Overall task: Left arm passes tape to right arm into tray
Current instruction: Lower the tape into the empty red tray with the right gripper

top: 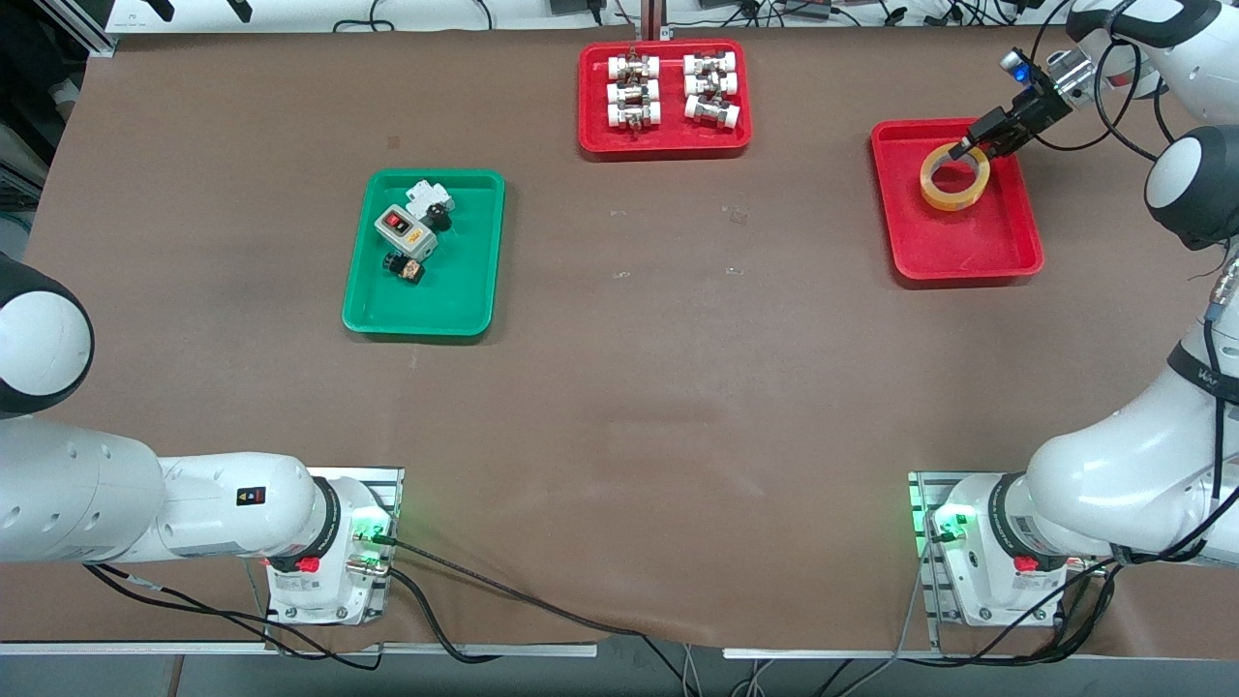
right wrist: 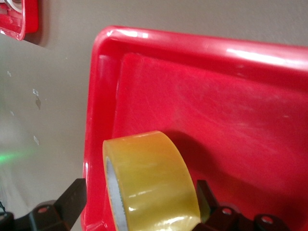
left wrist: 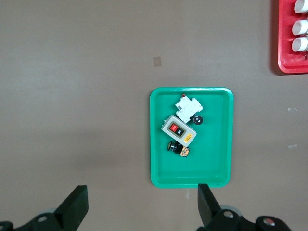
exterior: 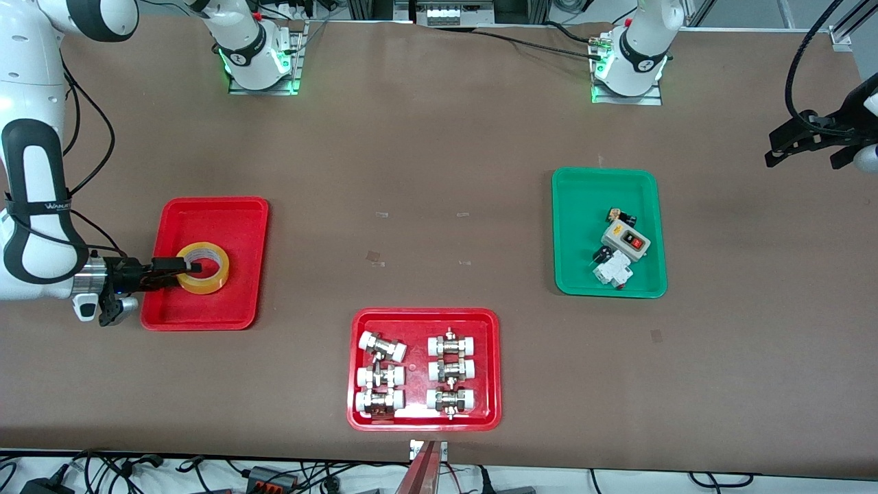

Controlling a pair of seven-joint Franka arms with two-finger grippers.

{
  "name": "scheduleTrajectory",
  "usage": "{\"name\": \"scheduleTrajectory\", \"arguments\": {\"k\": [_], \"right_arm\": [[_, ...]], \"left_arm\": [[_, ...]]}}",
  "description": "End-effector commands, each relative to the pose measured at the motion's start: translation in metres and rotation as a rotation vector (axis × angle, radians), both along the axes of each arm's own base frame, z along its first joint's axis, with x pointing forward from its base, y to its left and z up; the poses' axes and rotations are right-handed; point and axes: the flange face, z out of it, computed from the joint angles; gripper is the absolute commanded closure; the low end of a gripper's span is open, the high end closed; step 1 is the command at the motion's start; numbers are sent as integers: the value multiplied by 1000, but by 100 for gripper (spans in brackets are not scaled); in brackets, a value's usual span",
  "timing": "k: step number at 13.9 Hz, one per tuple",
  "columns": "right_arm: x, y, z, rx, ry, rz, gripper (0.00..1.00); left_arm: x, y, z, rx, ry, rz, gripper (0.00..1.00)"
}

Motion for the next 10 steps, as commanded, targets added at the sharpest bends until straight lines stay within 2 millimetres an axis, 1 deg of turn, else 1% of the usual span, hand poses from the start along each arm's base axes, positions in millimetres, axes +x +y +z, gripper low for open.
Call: {"name": "scheduleTrajectory", "arguments": {"k": [1,4,5,6,7,8,10], "right_arm": [[0,1,6,-43,-3,25,0],[0,1,5,-58,-5,35,0],[0,1,4,-69,-2,47,0],[-1,4,3,-92,2,82,0],[1,14,4,-116,2,121,0],[7,19,10,-141,-20,140,0],[10,26,16,-170,-31,170,0]], "left_arm": [[-1,5,6,10,1,-24,0],[-2,5,6,10,4,-24,0],[-2,1,5,10,5,-30,0],[-3,2,4,10,9,-28,0],[-3,2,3,10,10,-30,0],[-3,2,3,9,10,-30,0],[-3,2,3,9,8,-31,0]]}}
